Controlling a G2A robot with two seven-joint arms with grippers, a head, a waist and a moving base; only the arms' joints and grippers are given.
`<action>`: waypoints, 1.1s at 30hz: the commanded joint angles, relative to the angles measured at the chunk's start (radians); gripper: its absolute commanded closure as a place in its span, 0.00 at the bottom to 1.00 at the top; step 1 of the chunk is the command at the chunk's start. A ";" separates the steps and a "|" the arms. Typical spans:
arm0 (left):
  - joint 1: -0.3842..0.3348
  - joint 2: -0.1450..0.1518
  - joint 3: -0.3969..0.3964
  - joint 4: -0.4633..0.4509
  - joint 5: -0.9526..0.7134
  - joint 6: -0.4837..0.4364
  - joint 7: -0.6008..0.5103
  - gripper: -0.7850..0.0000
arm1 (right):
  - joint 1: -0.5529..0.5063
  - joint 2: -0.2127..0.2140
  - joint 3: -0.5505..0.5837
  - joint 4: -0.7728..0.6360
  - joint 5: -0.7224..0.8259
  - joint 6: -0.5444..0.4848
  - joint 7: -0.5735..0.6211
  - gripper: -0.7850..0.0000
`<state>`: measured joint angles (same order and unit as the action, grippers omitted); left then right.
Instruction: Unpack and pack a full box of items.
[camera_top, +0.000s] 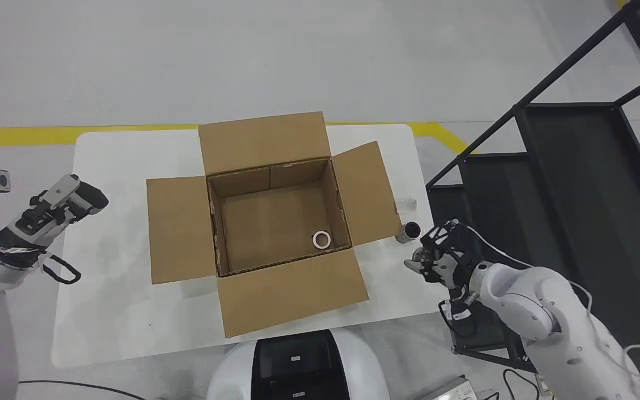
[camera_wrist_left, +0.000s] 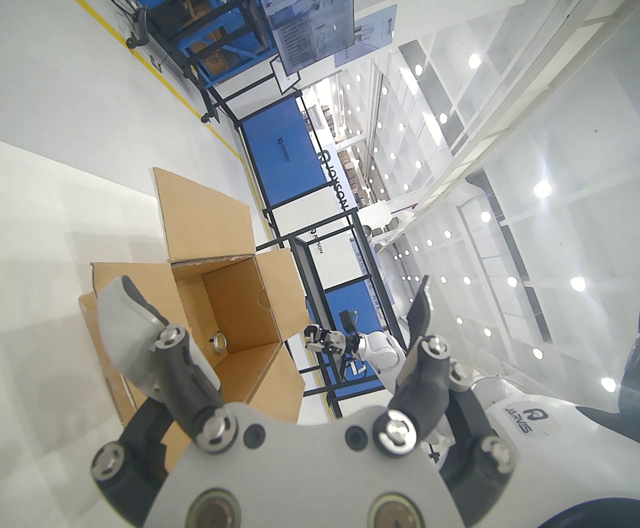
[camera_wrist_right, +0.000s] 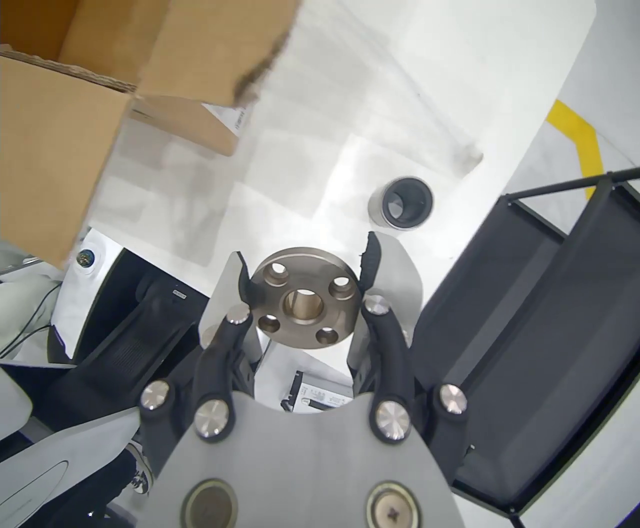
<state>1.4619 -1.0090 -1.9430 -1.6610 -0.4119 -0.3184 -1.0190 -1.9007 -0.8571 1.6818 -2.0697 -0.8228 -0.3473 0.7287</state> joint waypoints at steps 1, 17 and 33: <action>0.000 0.000 0.000 0.000 0.000 0.000 0.000 0.00 | 0.003 0.000 -0.002 0.001 0.003 -0.004 -0.001 1.00; 0.000 0.000 0.000 0.000 0.000 0.000 0.000 0.00 | 0.003 0.000 -0.002 0.001 0.003 -0.004 -0.001 1.00; 0.000 0.000 0.000 0.000 0.000 0.000 0.000 0.00 | 0.241 -0.009 -0.035 0.015 0.066 0.044 -0.072 1.00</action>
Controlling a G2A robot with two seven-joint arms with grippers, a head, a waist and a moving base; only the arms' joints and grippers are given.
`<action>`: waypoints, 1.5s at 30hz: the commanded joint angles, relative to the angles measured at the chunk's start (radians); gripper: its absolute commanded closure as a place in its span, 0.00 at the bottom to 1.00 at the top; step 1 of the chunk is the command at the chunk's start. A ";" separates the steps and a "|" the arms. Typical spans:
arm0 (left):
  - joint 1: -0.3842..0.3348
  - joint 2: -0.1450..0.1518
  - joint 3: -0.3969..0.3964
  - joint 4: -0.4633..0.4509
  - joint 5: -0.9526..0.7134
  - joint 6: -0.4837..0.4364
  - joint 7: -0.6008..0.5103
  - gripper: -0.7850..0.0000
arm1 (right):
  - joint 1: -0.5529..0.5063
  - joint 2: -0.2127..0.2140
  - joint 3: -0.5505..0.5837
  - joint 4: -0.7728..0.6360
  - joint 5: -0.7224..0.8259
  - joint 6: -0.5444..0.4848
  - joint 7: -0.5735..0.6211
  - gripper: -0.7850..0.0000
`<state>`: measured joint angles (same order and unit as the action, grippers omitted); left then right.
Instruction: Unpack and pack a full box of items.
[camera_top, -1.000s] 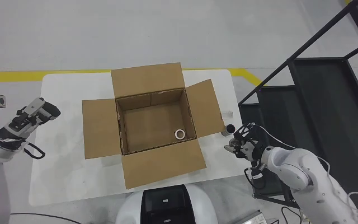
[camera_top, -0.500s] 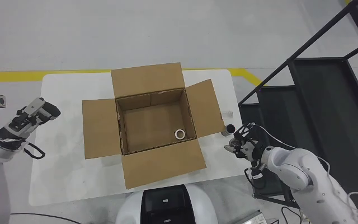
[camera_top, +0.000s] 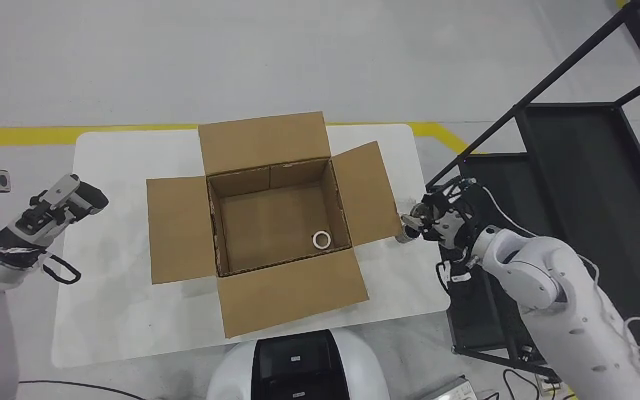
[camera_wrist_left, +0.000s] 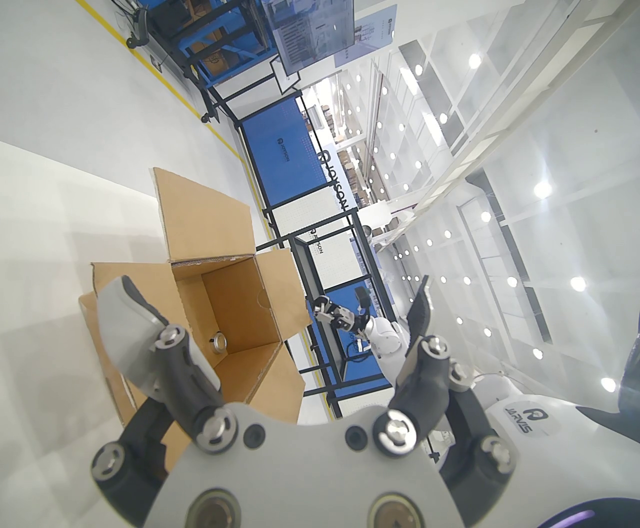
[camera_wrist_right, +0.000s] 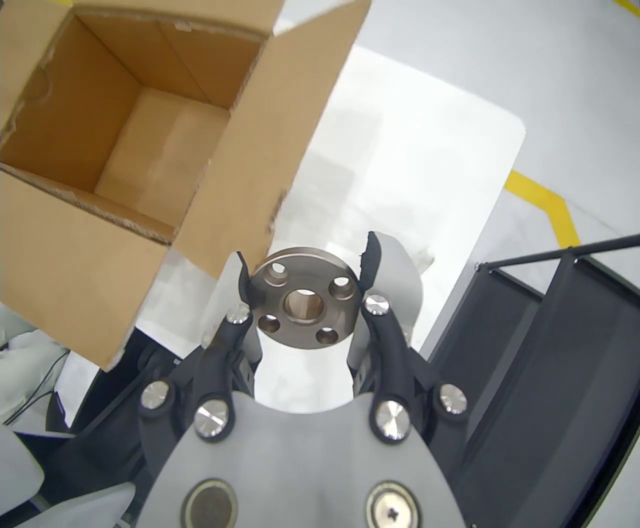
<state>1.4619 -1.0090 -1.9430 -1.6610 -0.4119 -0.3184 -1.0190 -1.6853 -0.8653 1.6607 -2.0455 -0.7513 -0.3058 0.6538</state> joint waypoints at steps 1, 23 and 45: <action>0.000 0.000 0.000 0.000 0.000 0.000 0.000 0.00 | 0.045 -0.002 -0.026 -0.014 -0.003 0.003 0.001 1.00; 0.000 0.000 0.000 0.000 0.000 0.000 0.000 0.00 | 0.693 -0.136 -0.765 0.284 -0.011 0.068 0.128 1.00; 0.000 0.000 0.000 0.000 0.000 0.000 0.000 0.00 | 1.029 -0.386 -1.186 0.737 -0.034 0.192 0.094 1.00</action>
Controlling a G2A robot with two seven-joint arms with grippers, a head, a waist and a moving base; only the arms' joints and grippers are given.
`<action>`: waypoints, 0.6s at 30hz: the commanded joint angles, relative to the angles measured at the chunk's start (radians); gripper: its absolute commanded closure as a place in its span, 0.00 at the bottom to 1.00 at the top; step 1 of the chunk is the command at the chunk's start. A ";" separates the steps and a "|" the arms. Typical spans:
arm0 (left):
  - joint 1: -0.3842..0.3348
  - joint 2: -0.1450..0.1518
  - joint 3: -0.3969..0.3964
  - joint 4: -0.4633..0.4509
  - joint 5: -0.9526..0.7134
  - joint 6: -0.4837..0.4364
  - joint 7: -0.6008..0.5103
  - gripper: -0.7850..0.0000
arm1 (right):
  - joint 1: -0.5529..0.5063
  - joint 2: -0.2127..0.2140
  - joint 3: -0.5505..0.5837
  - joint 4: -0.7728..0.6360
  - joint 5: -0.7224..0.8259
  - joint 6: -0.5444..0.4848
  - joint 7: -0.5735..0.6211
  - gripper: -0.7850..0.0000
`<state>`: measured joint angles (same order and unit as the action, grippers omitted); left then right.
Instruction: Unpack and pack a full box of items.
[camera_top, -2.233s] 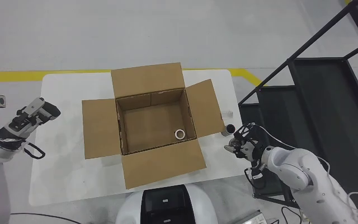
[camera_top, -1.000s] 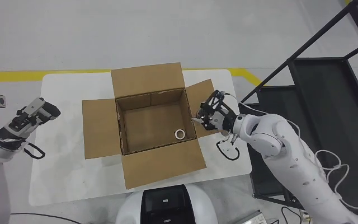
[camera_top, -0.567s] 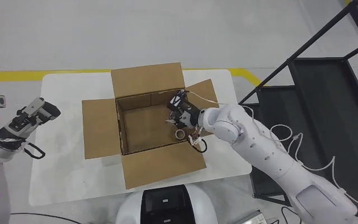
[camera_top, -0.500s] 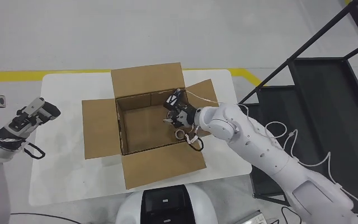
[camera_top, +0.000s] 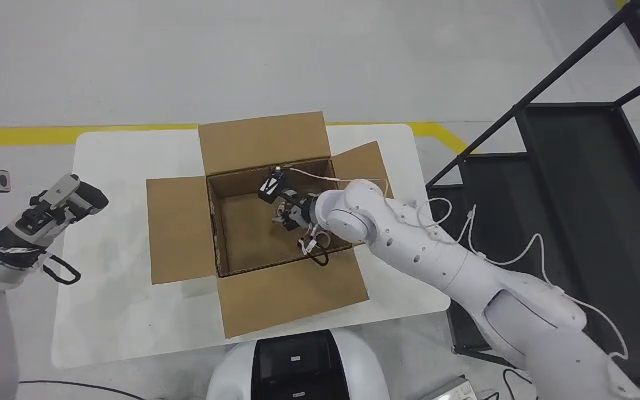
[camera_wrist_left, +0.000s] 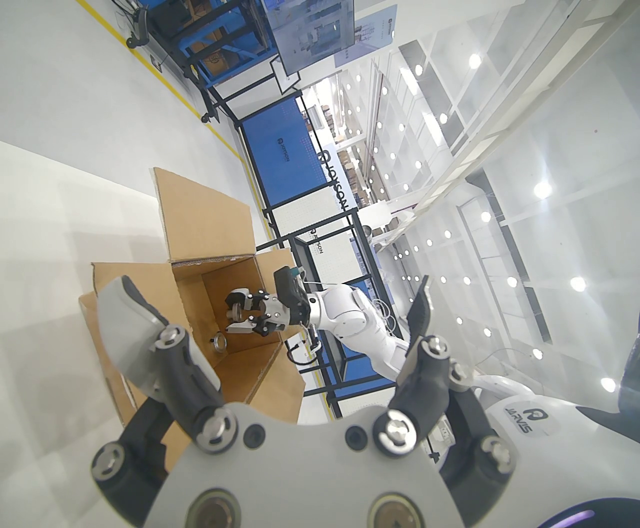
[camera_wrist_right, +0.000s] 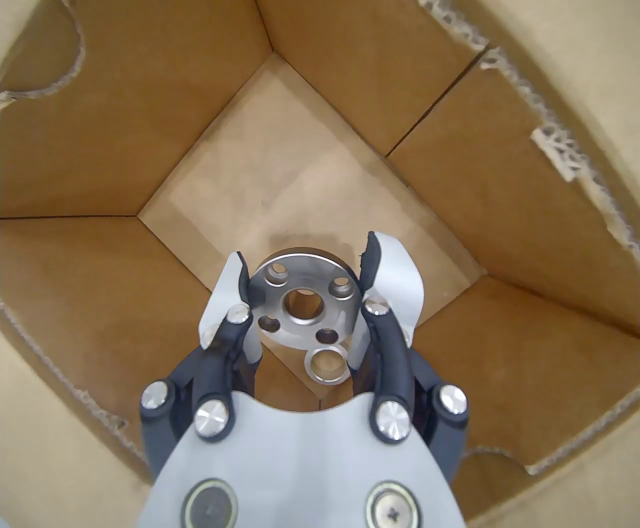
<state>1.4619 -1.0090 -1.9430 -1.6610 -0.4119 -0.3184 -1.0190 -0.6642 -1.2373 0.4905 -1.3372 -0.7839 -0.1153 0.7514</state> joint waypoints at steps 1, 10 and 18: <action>0.000 0.000 0.000 0.000 0.000 0.000 0.000 0.00 | 0.011 -0.021 -0.023 0.042 0.000 0.001 -0.006 1.00; 0.000 0.000 0.000 0.000 0.000 0.000 0.000 0.00 | 0.045 -0.115 -0.090 0.235 0.027 -0.016 -0.051 1.00; 0.000 0.000 0.000 0.000 0.000 0.000 0.000 0.00 | 0.068 -0.180 -0.108 0.380 0.048 -0.044 -0.074 1.00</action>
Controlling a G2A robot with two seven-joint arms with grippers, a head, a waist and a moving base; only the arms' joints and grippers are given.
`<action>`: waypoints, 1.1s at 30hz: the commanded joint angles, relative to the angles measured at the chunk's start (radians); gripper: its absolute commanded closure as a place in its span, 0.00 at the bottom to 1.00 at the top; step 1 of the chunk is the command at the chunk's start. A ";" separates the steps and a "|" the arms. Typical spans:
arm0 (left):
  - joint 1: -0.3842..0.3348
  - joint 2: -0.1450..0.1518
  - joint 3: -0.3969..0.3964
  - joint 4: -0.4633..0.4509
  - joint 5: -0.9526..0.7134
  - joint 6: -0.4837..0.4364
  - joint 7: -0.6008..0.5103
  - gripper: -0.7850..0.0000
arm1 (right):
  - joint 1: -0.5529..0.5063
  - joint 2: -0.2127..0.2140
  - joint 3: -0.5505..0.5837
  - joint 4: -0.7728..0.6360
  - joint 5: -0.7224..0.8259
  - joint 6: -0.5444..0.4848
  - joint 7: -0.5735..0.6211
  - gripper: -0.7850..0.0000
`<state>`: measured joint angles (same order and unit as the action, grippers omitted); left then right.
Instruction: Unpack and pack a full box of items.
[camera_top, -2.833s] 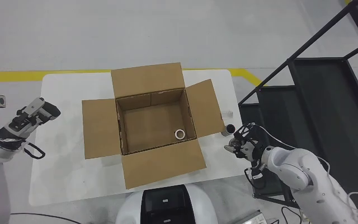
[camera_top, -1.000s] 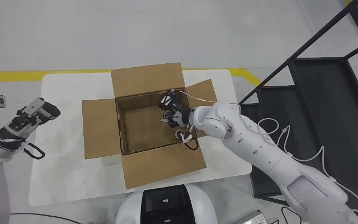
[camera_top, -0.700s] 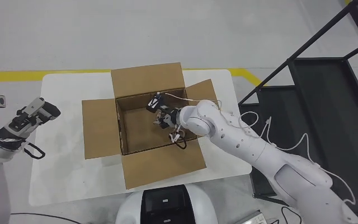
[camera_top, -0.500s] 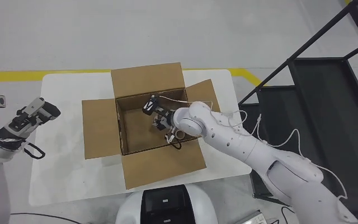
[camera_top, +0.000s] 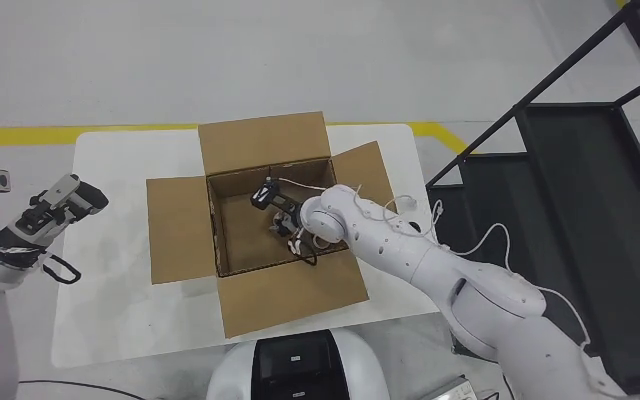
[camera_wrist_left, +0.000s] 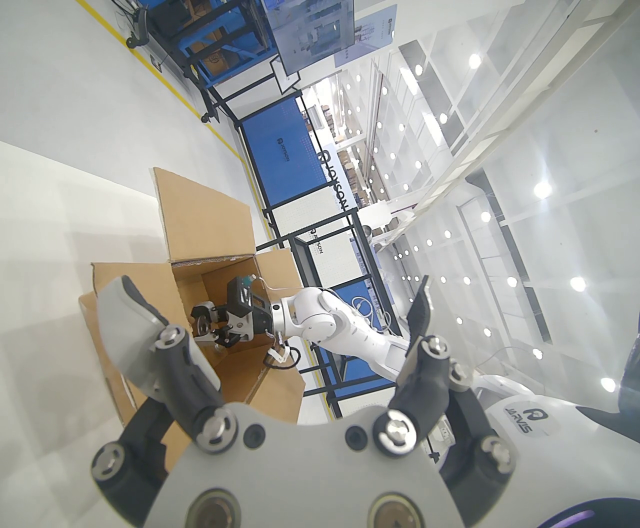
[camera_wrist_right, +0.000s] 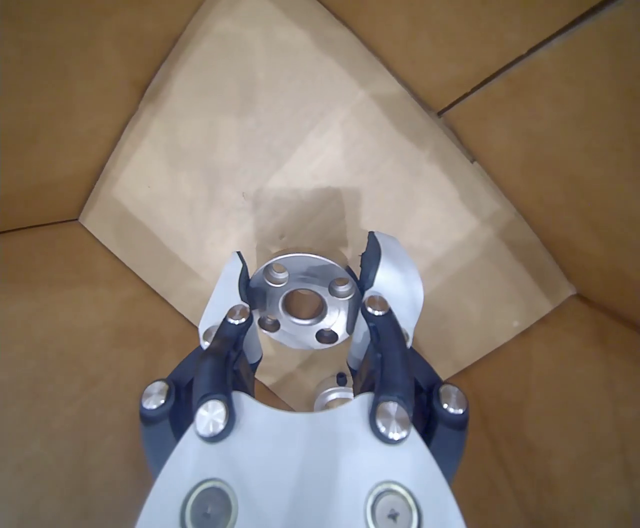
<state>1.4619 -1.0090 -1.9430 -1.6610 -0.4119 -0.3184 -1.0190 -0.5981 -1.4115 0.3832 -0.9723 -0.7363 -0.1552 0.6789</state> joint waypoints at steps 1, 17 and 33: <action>0.000 0.000 0.000 0.000 0.000 0.000 0.000 0.00 | 0.005 -0.012 -0.003 0.030 -0.001 -0.006 -0.001 1.00; 0.000 0.000 0.000 0.000 0.000 0.000 0.000 0.00 | 0.015 -0.041 0.038 0.074 -0.069 -0.014 -0.005 0.00; 0.000 0.000 0.000 0.000 0.000 0.000 0.000 0.00 | -0.396 0.221 0.565 -0.811 -0.177 -0.114 0.248 0.00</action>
<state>1.4619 -1.0090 -1.9430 -1.6610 -0.4119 -0.3184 -1.0190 -0.9410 -1.2052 0.8903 -1.6836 -0.9219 -0.2521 0.9091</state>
